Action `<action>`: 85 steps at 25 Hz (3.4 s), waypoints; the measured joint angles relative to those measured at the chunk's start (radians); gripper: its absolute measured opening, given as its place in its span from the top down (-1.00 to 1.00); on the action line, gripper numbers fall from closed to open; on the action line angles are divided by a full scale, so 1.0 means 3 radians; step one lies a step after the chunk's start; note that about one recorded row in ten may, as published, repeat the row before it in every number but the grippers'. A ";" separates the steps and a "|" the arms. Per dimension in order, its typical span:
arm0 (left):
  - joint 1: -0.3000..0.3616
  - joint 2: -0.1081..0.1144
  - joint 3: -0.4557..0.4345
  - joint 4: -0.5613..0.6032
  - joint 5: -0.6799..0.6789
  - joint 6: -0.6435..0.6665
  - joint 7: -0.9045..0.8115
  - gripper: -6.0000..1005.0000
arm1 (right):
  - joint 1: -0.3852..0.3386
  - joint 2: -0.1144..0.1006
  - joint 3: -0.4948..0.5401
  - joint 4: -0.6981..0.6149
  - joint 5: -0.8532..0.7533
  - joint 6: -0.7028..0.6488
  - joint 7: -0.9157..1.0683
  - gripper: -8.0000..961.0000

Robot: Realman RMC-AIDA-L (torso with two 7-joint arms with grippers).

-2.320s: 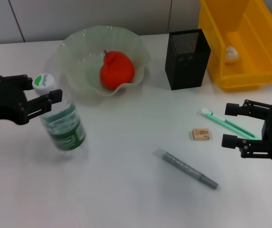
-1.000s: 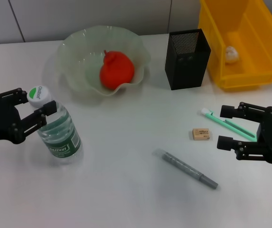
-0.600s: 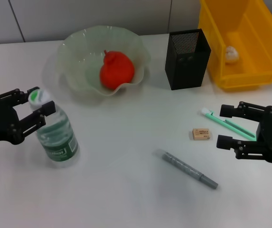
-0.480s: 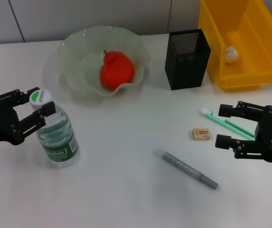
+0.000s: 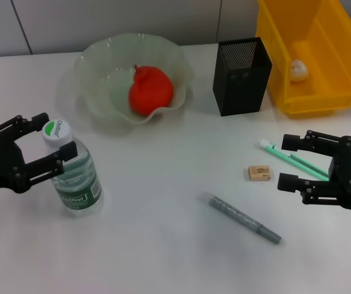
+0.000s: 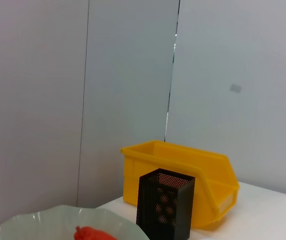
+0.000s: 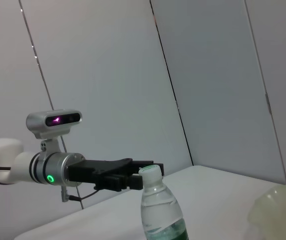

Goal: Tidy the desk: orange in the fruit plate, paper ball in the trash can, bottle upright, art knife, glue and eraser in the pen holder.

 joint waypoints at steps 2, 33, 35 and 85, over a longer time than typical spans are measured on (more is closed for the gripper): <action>0.0019 -0.0004 -0.0056 0.0000 0.0000 0.0053 0.0033 -0.42 | 0.0001 0.0000 0.0000 -0.0001 0.0000 -0.0004 -0.0019 -0.73; 0.0106 0.0164 -0.0786 -0.1350 0.0419 0.1445 0.1324 -0.56 | 0.1021 -0.0115 -0.1105 -0.2399 -0.1775 0.0124 0.3396 -0.73; 0.0103 0.0164 -0.0785 -0.1351 0.0420 0.1448 0.1325 -0.56 | 0.1247 -0.0131 -0.1389 -0.2319 -0.2260 0.0107 0.3663 -0.73; -0.0005 0.0081 -0.0798 -0.1350 0.0510 0.1397 0.1318 -0.57 | 0.1703 0.0000 -0.2163 -0.0346 -0.3128 0.1934 0.3808 -0.61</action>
